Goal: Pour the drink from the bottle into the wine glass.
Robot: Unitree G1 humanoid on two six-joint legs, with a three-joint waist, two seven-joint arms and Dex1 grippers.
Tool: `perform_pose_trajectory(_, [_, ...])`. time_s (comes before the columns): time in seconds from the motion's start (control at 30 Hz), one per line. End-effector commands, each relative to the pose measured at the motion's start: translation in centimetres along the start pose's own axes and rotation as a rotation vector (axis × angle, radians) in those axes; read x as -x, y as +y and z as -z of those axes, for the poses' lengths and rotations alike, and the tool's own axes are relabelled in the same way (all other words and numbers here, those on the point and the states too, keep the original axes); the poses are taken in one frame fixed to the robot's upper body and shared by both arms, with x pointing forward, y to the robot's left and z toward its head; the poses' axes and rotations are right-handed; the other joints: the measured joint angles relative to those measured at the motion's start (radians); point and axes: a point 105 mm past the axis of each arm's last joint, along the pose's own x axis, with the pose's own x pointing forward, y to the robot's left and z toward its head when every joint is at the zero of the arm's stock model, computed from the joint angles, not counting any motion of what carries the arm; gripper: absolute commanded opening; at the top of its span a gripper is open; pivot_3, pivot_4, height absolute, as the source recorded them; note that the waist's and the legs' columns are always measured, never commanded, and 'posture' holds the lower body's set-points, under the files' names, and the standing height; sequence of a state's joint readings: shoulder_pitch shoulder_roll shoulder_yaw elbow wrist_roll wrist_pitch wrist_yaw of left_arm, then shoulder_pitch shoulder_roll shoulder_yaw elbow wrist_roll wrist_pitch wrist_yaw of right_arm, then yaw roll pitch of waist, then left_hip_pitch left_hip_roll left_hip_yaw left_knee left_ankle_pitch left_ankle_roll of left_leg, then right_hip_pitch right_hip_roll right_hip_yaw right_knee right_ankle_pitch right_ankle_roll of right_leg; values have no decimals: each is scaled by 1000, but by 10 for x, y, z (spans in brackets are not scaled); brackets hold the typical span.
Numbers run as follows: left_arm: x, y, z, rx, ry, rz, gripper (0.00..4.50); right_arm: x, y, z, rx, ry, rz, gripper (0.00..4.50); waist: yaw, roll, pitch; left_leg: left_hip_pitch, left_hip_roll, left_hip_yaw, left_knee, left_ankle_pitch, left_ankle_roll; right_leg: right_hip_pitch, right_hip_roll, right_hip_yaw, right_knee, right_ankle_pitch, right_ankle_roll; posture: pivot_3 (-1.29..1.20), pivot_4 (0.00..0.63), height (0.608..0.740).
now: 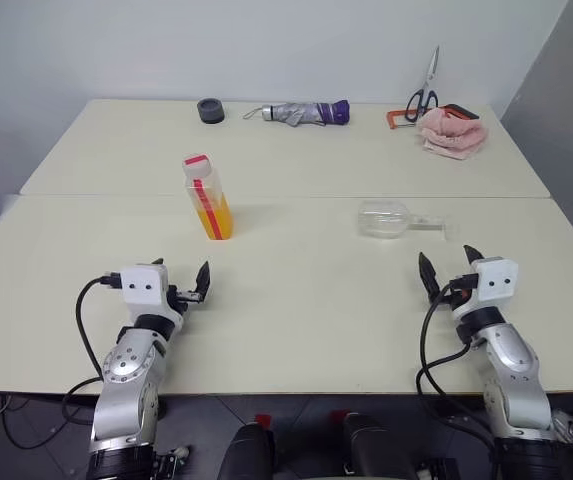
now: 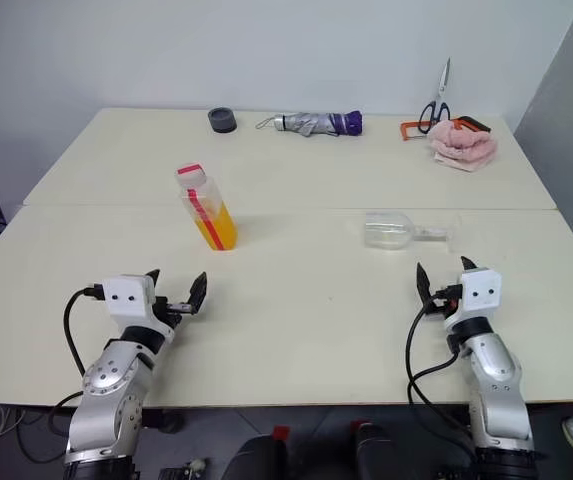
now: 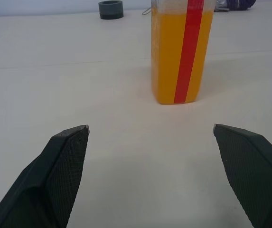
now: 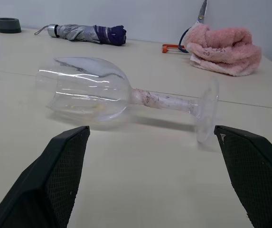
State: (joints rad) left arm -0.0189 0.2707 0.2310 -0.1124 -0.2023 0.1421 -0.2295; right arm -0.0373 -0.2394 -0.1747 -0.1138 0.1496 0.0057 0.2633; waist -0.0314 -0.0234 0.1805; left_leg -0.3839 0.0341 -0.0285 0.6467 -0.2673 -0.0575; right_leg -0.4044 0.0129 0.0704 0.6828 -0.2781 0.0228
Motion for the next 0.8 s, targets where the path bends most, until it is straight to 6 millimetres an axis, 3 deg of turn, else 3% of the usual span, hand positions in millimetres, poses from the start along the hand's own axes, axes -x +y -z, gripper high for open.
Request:
perform_pose_trajectory(0.03, [-2,-5,-21,-18,-79,24,4480,-2,-6,-13,11,-52,9,4500,0,0,0,0,0,0,0,0,0,0,0,0,0,0,0,0,150,740])
perform_pose_trajectory(0.37, [-2,-2,-27,-54,-88,6,4480,-1,-3,-13,14,-51,2,4500,0,0,0,0,0,0,0,0,0,0,0,0,0,0,0,0,150,740])
perform_pose_trajectory(0.5, [-2,10,-35,-59,-132,-38,4480,-1,-3,-14,5,-56,6,4500,0,0,0,0,0,0,0,0,0,0,0,0,0,0,0,0,150,740])
perform_pose_trajectory(0.8, [-7,15,-44,-43,-163,-36,4480,-6,8,-26,-3,-102,-48,4500,0,0,0,0,0,0,0,0,0,0,0,0,0,0,0,0,150,740])
